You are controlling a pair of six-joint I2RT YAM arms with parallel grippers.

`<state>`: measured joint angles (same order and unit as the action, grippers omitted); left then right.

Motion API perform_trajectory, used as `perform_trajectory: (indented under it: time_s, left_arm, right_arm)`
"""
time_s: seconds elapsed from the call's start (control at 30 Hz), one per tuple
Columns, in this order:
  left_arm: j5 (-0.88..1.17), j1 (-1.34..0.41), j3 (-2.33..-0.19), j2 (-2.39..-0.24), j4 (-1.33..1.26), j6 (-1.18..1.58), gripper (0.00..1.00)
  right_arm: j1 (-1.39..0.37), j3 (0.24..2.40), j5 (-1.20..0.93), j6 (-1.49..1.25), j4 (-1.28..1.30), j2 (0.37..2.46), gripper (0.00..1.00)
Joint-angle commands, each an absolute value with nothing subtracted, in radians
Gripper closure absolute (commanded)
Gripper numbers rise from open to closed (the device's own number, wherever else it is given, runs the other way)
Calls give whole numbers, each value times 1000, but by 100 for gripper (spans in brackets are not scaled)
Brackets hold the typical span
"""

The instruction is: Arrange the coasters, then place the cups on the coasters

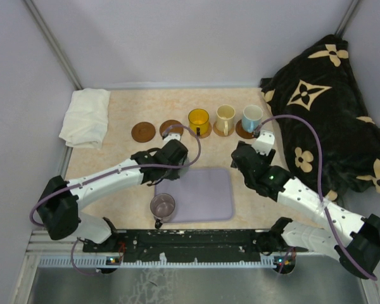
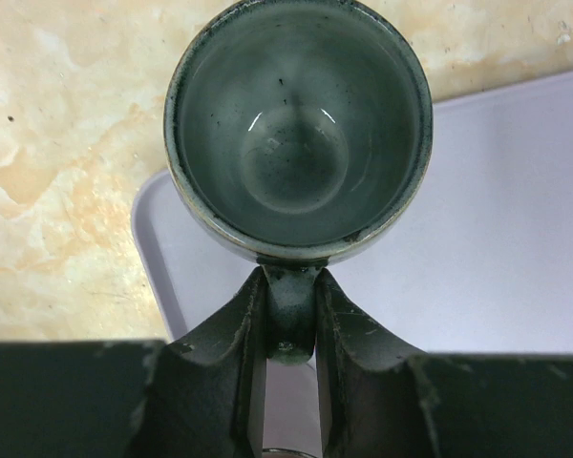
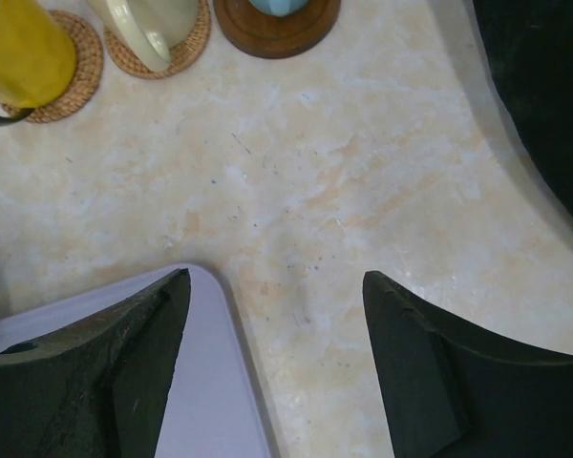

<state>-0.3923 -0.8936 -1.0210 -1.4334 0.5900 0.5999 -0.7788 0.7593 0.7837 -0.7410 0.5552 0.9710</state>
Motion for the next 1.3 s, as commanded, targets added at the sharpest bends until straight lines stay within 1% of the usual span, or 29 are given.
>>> perform_trajectory:
  time_s: [0.0, 0.07, 0.13, 0.27, 0.37, 0.5, 0.57, 0.7, 1.27]
  left_arm:
    - [-415, -809, -1091, -1448, 551, 538, 100]
    - [-388, -763, -1088, -1450, 519, 515, 100]
    - [-377, -719, -1094, -1452, 487, 488, 100]
    - [-380, -648, -1140, -1476, 446, 423, 100]
    - [-364, -612, -1194, -1521, 417, 372, 100]
    - [-355, -577, -1249, -1585, 368, 333, 100]
    - [-354, -560, -1251, -1601, 321, 321, 100]
    - [-362, -548, -1240, -1625, 225, 313, 100]
    - [-390, -543, -1322, -1767, 133, 339, 100]
  right_arm:
    - [-783, 730, 838, -819, 596, 932, 27]
    - [-784, 711, 818, -822, 601, 929, 29]
    - [-785, 682, 790, -822, 599, 925, 33]
    - [-784, 633, 726, -828, 590, 916, 49]
    - [-784, 596, 670, -827, 578, 902, 56]
    - [-799, 556, 604, -806, 561, 871, 56]
    - [-814, 538, 592, -798, 552, 855, 54]
    - [-822, 523, 569, -795, 543, 844, 53]
    - [-856, 536, 557, -835, 528, 942, 54]
